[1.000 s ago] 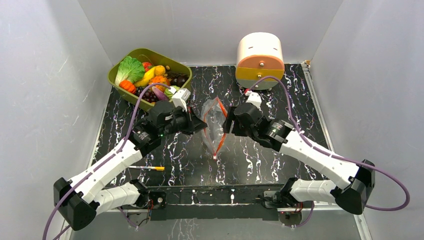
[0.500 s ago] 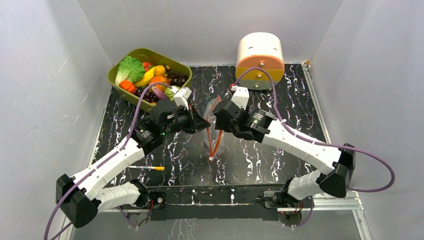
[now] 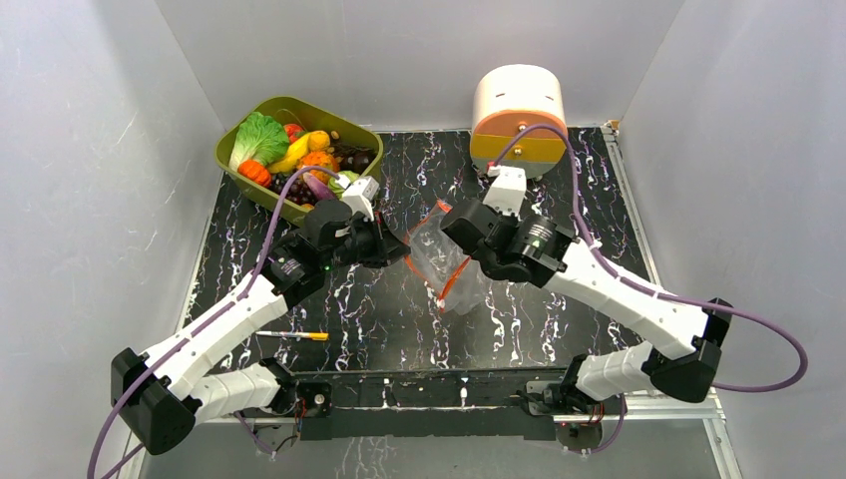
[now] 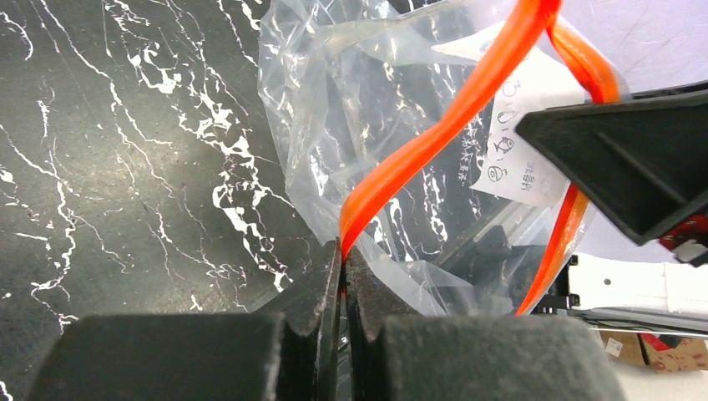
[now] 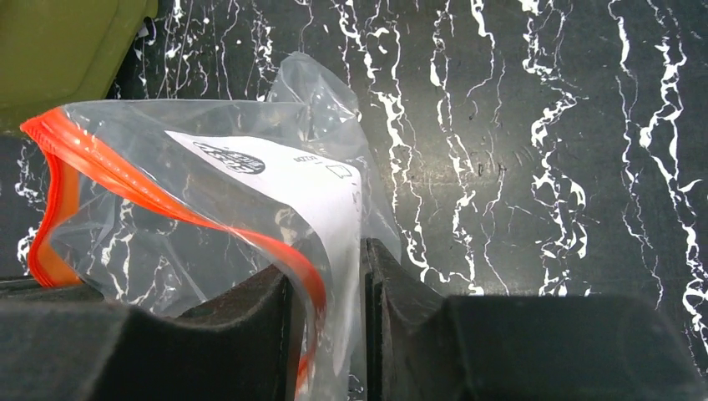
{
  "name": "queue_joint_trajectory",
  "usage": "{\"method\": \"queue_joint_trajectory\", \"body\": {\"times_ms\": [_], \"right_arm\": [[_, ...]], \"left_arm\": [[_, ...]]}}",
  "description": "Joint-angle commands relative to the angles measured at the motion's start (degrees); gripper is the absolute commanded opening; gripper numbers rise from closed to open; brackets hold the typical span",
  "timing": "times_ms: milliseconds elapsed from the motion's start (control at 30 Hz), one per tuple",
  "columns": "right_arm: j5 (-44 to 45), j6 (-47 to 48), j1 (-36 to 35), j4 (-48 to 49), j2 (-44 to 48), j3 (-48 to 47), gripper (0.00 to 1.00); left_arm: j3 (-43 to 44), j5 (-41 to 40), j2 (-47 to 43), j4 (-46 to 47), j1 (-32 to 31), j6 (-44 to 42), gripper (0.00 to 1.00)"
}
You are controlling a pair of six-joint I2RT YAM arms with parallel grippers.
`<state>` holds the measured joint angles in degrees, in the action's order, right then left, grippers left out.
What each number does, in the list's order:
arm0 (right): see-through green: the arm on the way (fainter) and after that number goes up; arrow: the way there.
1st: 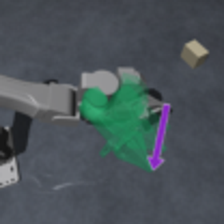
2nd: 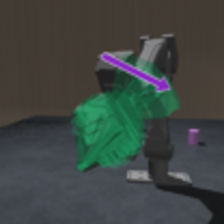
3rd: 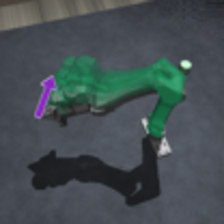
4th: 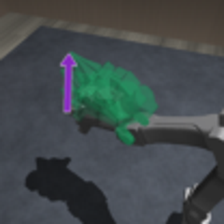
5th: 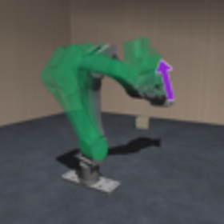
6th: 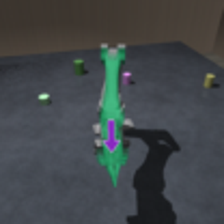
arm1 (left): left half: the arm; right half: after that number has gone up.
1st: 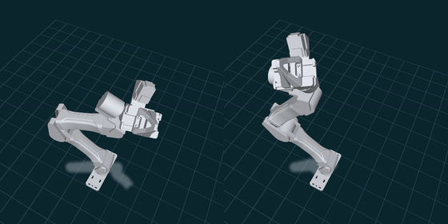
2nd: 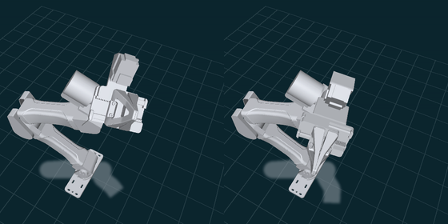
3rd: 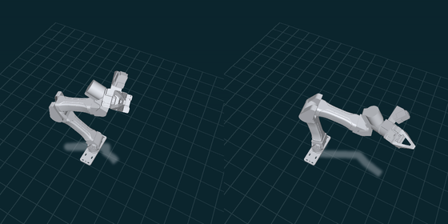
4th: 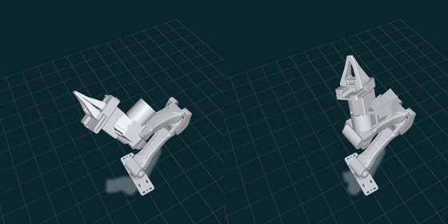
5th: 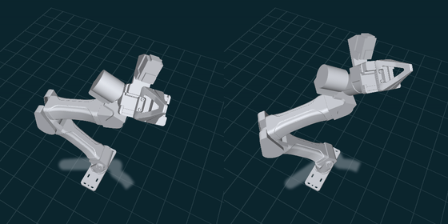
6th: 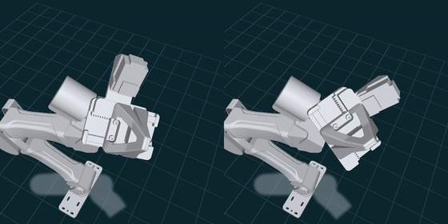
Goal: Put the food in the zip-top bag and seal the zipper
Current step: Unzip the zipper food storage bag.
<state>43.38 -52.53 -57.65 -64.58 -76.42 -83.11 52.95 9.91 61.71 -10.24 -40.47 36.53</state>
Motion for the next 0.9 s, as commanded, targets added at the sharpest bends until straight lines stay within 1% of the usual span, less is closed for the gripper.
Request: {"method": "queue_joint_trajectory", "body": {"times_ms": [0,133,200,300,400,433,500,567,633,667,700,733,800,867], "right_arm": [[3.0,0.1,-0.1,-0.3,2.9,-1.2,0.24],[-0.8,3.1,-0.1,4.0,5.0,0.0,0.22],[-1.0,3.4,-0.1,5.4,6.4,0.7,0.18],[3.8,2.9,-0.1,3.4,7.5,1.7,0.13],[9.3,0.7,-0.1,-2.8,7.1,1.5,0.05],[10.3,0.2,-0.1,-3.8,7.0,1.6,0.01],[10.5,0.1,-0.1,-3.7,7.4,2.2,0.0],[7.8,3.0,-0.1,1.1,8.7,3.8,0.0],[3.4,9.6,-0.1,9.0,10.8,6.6,0.0],[2.6,12.1,-0.1,12.0,11.6,8.2,0.0],[3.1,13.9,-0.1,13.9,12.1,9.6,0.0],[4.5,14.7,-0.1,14.1,12.3,10.6,0.0],[5.8,14.9,-0.1,12.3,12.0,10.1,0.0],[5.8,14.9,-0.1,10.9,11.8,9.0,0.0]], "left_arm": [[2.4,-1.6,-0.8,-2.1,-0.2,-1.6,0.0],[2.1,-1.8,-0.7,-2.1,-0.2,-2.2,0.0],[1.9,-2.0,-0.7,-2.2,-0.2,-2.7,0.0],[2.3,-4.0,-0.5,-4.9,-0.2,-4.5,0.0],[5.9,-9.5,0.7,-11.7,-0.2,-6.9,0.0],[6.7,-10.0,1.1,-12.7,-0.2,-7.6,0.0],[7.8,-8.7,1.7,-12.7,-0.2,-8.5,0.0],[7.6,-4.5,1.8,-10.1,-0.2,-8.4,0.0],[6.7,-0.6,1.9,-6.2,-0.2,-6.8,0.0],[6.3,1.0,2.0,-4.5,-0.2,-5.7,0.0],[5.9,2.5,2.1,-2.8,-0.2,-5.2,0.03],[5.8,3.8,2.2,-1.5,-0.2,-5.0,0.09],[6.1,5.1,2.4,-0.9,-0.2,-5.3,0.25],[7.2,4.5,2.5,-2.4,-0.2,-6.4,0.48]]}}
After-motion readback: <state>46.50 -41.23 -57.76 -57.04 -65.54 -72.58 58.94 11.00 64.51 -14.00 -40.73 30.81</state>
